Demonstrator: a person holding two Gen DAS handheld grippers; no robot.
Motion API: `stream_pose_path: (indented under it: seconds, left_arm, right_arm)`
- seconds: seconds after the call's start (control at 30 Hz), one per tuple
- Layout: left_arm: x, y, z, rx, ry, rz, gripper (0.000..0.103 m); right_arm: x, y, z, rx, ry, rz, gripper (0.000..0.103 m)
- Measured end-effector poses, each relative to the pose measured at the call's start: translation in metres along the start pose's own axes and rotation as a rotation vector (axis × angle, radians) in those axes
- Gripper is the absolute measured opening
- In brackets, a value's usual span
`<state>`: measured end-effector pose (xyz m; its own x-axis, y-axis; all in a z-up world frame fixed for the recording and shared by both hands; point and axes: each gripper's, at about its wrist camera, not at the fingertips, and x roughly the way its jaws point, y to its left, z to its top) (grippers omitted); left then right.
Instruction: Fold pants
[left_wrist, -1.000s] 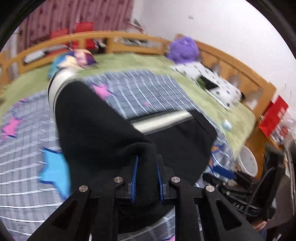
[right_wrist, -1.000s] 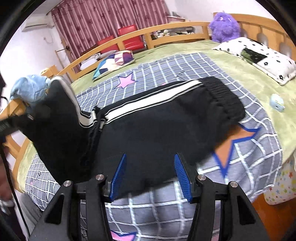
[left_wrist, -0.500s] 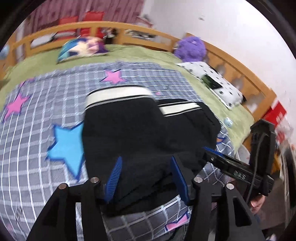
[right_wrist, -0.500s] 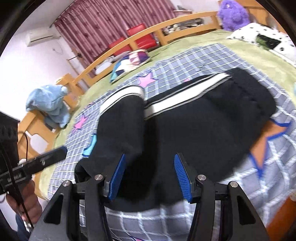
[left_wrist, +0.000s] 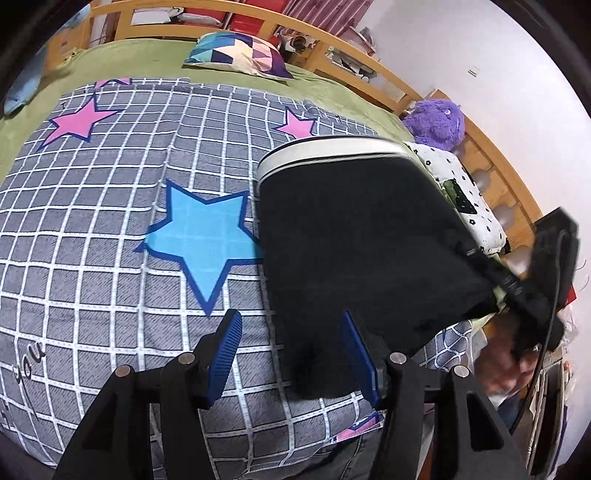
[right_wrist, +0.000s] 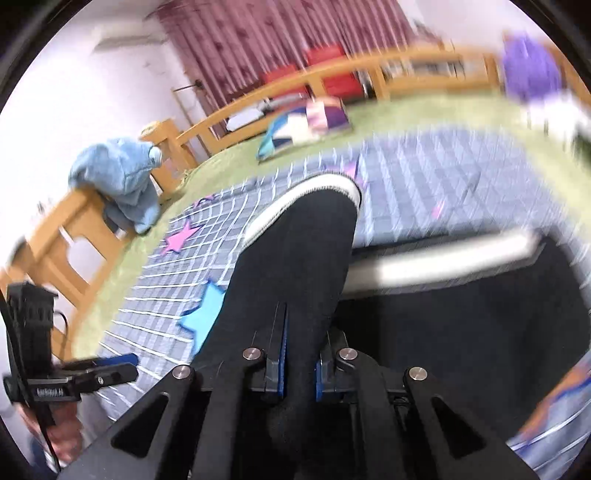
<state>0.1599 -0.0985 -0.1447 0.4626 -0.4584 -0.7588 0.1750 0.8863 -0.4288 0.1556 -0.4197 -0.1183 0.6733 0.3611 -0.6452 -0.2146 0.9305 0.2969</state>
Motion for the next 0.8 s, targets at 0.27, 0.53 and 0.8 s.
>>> stream_pose_path:
  seconds: [0.27, 0.53, 0.8]
  left_arm:
    - [0.034, -0.02, 0.007, 0.04, 0.058, -0.053, 0.054]
    - [0.073, -0.054, 0.004, 0.089, 0.121, -0.114, 0.054]
    - [0.104, -0.104, -0.001, 0.175, 0.126, -0.111, 0.054]
  right_arm:
    - [-0.049, -0.104, 0.03, 0.076, -0.022, -0.224, 0.01]
    - [-0.023, -0.206, -0.012, 0.119, 0.14, -0.47, 0.029]
    - [-0.083, -0.174, -0.027, 0.083, -0.053, -0.447, 0.042]
